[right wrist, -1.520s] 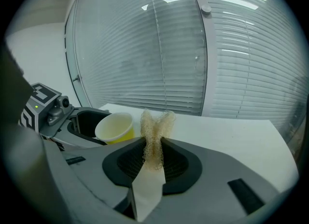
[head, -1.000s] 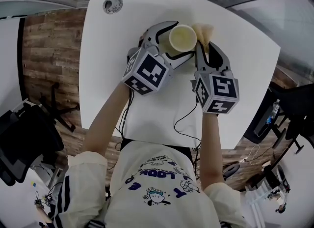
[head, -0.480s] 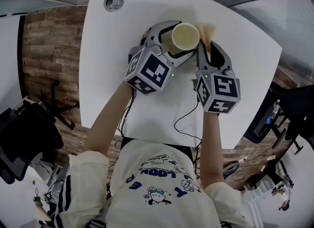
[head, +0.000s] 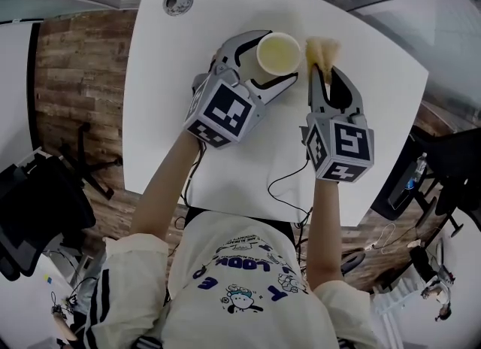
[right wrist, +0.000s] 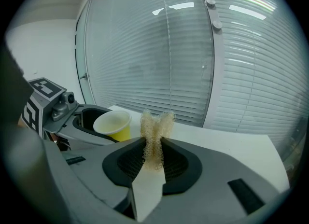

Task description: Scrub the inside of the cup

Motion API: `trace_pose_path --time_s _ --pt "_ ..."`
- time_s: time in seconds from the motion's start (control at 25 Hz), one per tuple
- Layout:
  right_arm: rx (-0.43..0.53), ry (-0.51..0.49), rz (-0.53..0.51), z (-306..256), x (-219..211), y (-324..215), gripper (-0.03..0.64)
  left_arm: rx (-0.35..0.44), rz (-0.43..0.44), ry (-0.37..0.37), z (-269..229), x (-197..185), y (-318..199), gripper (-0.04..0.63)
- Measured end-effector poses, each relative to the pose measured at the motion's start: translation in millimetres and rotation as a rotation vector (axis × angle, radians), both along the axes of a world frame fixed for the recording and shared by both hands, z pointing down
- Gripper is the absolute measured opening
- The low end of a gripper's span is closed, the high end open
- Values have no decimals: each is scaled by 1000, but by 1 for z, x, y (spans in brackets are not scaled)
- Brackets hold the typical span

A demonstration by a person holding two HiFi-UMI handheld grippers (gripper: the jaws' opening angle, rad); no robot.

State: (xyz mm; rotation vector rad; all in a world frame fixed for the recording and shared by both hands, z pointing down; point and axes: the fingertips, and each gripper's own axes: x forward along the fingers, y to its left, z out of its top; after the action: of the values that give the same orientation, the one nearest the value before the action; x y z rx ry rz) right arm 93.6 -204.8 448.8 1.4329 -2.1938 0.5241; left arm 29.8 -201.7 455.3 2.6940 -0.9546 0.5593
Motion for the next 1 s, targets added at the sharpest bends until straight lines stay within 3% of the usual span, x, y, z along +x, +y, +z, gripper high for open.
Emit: trace_pose_path --time_s 0.24,0.48,0.72,1.0 --pt "78 63 -37 -34 2 13 87 51 -9 -30 -16 -7 12 374" --pt "62 22 -104 -54 -10 35 87 140 -11 -78 -40 -13 29 374" --pt "83 45 -177 -81 -15 63 87 203 -30 -125 -65 -14 49 374" --pt "103 30 -228 -105 -16 90 87 306 -15 -279 -81 -11 70 376"
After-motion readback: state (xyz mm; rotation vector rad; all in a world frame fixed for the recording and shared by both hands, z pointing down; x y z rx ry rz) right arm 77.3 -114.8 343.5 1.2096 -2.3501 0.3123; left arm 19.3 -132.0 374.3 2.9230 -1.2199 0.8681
